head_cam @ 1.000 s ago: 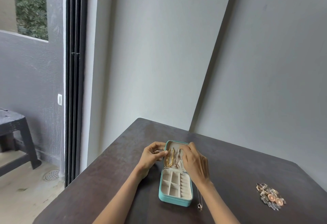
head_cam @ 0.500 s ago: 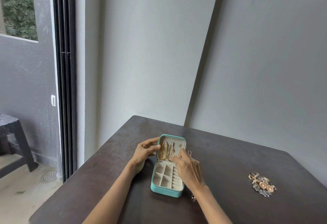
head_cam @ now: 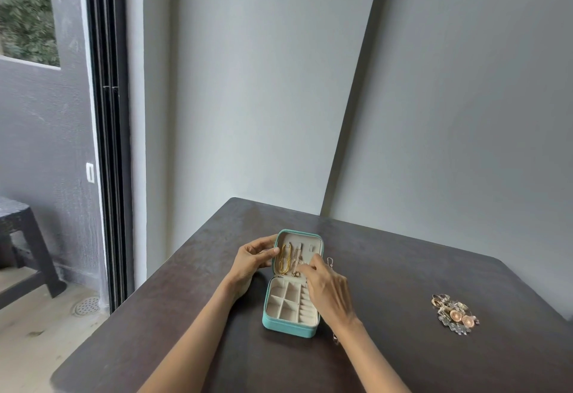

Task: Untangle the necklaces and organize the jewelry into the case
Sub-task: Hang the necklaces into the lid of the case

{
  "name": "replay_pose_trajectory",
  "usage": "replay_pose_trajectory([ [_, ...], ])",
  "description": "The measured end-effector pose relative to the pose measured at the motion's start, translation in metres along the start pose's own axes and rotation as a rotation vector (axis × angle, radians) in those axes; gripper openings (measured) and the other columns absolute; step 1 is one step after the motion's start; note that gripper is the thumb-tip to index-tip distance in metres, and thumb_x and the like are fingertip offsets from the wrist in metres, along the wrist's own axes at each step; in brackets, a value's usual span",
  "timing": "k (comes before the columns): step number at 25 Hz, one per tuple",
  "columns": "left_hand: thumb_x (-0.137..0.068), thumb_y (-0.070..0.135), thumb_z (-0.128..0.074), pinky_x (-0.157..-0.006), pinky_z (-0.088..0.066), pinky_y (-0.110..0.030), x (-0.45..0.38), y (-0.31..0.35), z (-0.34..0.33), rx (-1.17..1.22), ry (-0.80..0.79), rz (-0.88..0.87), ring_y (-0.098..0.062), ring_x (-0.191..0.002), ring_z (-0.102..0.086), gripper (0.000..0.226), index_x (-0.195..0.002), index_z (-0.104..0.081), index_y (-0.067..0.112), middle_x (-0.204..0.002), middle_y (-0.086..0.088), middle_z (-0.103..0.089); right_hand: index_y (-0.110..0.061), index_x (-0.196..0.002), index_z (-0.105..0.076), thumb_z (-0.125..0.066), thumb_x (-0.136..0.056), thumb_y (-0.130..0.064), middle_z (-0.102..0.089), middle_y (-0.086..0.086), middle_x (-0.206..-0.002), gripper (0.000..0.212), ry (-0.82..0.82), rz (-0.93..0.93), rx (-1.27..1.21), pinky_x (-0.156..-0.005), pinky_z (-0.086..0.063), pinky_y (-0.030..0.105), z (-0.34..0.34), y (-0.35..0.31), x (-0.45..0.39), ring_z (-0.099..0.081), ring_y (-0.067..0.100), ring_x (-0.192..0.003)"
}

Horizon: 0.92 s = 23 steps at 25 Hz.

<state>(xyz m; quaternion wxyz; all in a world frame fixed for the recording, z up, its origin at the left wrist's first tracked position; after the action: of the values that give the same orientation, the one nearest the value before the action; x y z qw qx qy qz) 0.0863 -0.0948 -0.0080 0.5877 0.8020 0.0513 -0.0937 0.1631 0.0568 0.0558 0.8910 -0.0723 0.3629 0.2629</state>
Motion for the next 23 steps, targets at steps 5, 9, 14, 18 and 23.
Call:
replay_pose_trajectory([
  [5, -0.085, 0.002, -0.064, -0.063, -0.050, -0.017, 0.000, 0.001, -0.002, -0.053, 0.018, 0.001, -0.006, -0.075, -0.065, 0.028, -0.112, -0.067, 0.007, -0.089, -0.001, -0.073, -0.024, -0.071, -0.072, -0.087, -0.057, -0.007, -0.056, -0.007, -0.074, 0.027, -0.039, -0.029, 0.008, -0.037, -0.042, 0.016, -0.005, 0.003, -0.002, -0.056, 0.006, -0.047],
  [9, -0.087, 0.001, -0.063, -0.054, -0.051, -0.017, -0.001, 0.000, -0.001, -0.156, 0.069, -0.007, -0.005, -0.062, -0.064, 0.024, -0.111, -0.065, 0.001, -0.091, -0.010, -0.069, -0.022, -0.074, -0.070, -0.081, -0.063, -0.003, -0.056, -0.004, -0.078, 0.024, -0.021, -0.110, -0.047, -0.035, -0.045, 0.021, -0.008, 0.012, 0.000, -0.058, 0.011, -0.049],
  [14, -0.087, -0.003, -0.060, -0.049, -0.051, -0.018, 0.001, -0.002, 0.003, -0.226, 0.142, 0.005, -0.004, -0.050, -0.056, 0.020, -0.104, -0.063, 0.007, -0.087, -0.007, -0.061, -0.017, -0.114, -0.055, -0.057, -0.089, -0.022, -0.052, 0.001, -0.109, 0.026, -0.117, -0.535, -0.178, -0.057, -0.047, 0.031, -0.021, 0.044, 0.016, -0.061, 0.022, -0.080],
  [18, -0.092, 0.005, -0.057, -0.050, -0.049, -0.021, 0.001, -0.003, 0.006, -0.268, 0.177, -0.003, -0.008, -0.049, -0.055, 0.014, -0.105, -0.061, 0.009, -0.082, -0.009, -0.067, -0.018, -0.120, -0.050, -0.055, -0.089, -0.022, -0.055, 0.000, -0.120, 0.032, -0.209, -0.773, -0.427, -0.069, -0.038, 0.026, -0.039, 0.059, 0.021, -0.058, 0.023, -0.103],
  [23, -0.095, 0.012, -0.052, -0.052, -0.049, -0.022, 0.003, 0.000, 0.005, -0.320, 0.208, 0.011, -0.012, -0.054, -0.055, 0.014, -0.108, -0.058, 0.009, -0.078, -0.006, -0.067, -0.017, -0.120, -0.052, -0.055, -0.086, -0.014, -0.057, 0.002, -0.120, 0.034, -0.249, -0.801, -0.508, -0.074, -0.037, 0.024, -0.048, 0.063, 0.020, -0.056, 0.022, -0.107],
])
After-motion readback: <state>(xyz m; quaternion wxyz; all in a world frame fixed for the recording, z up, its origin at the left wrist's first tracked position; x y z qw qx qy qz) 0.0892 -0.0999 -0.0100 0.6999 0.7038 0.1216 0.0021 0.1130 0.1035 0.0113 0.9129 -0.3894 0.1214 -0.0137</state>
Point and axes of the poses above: each hand's wrist, its own x-axis away from the middle knuckle, its own z-axis out of the back of the hand, y = z × x, the point moved 9 cm from there along -x, towards the middle knuckle
